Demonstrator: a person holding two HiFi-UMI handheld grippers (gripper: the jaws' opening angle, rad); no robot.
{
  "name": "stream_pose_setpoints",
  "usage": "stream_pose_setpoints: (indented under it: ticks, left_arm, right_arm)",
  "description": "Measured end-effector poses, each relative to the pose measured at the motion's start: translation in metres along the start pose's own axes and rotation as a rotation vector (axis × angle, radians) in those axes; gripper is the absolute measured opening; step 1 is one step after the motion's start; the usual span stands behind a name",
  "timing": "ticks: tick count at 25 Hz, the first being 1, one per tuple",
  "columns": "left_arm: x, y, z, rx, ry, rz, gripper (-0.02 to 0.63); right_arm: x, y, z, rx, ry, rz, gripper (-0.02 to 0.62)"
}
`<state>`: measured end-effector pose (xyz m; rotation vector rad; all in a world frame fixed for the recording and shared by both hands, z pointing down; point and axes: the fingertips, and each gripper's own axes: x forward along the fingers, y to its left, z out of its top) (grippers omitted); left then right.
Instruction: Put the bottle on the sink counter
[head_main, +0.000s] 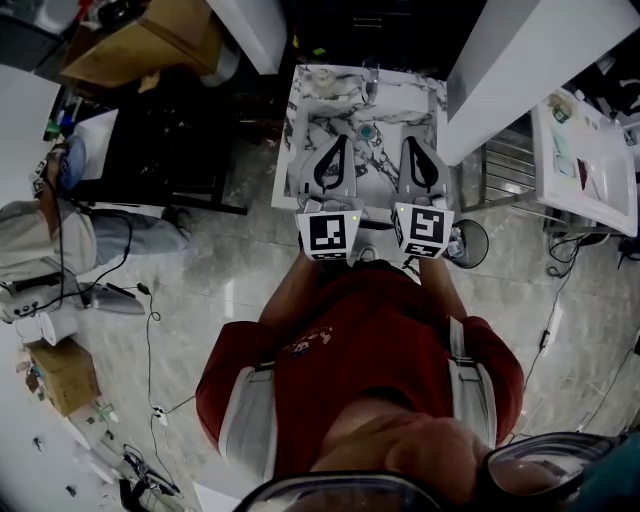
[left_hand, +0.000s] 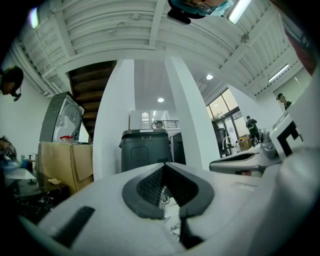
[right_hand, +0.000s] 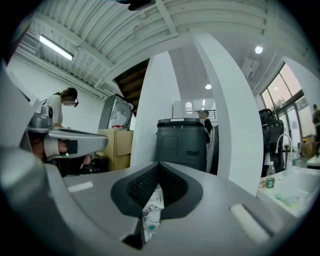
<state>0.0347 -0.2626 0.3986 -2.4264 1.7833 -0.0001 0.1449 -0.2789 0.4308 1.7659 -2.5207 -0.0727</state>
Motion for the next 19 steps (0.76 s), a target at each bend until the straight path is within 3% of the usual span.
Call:
stream_pose_setpoints:
  ticks: [19]
  left_arm:
    - [0.0003,-0.001,-0.0063,-0.004,0.009,0.004,0.003]
  right_arm:
    - [-0.0016,-0.0034,-0.0004,-0.02,0.006,-0.016,0.003]
